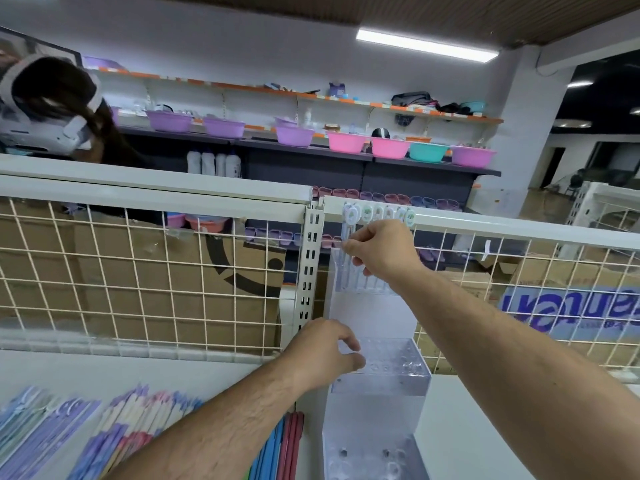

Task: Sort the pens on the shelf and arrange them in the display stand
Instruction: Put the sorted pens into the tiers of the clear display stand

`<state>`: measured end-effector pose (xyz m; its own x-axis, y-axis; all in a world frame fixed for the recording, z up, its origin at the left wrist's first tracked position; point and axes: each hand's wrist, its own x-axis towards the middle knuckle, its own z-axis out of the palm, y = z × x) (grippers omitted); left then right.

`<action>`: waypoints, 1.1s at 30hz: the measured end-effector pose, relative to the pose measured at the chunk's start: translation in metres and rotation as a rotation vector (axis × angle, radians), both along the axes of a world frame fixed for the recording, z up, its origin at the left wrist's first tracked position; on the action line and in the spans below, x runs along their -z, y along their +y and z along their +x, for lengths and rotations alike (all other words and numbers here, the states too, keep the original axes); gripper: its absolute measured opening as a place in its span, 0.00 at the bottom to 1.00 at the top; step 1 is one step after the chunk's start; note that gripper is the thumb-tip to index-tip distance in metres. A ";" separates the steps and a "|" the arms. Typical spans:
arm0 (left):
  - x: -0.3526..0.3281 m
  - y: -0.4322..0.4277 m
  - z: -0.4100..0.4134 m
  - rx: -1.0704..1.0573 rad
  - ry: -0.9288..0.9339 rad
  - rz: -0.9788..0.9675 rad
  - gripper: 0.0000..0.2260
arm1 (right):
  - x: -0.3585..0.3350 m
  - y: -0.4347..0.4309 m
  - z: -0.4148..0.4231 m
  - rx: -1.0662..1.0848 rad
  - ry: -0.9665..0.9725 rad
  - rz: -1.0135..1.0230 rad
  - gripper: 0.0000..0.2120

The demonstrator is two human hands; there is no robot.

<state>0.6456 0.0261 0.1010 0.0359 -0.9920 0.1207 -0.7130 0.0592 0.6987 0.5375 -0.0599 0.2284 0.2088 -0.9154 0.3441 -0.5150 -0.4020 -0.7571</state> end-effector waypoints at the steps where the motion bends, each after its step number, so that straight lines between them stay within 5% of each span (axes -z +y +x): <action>1: 0.001 0.000 0.001 0.003 -0.005 -0.005 0.09 | 0.002 0.003 -0.003 0.007 -0.007 -0.006 0.06; 15: 0.014 0.037 0.012 0.003 -0.059 -0.152 0.18 | 0.075 0.070 -0.047 -0.002 0.137 0.035 0.11; 33: 0.046 0.159 0.056 -0.246 0.006 -0.041 0.18 | 0.144 0.153 0.004 -0.279 0.097 0.222 0.07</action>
<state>0.7015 0.1852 0.0546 0.2770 -0.9474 0.1601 -0.7054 -0.0874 0.7035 0.5411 0.0930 0.0847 0.4828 -0.8689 0.1096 -0.4821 -0.3681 -0.7950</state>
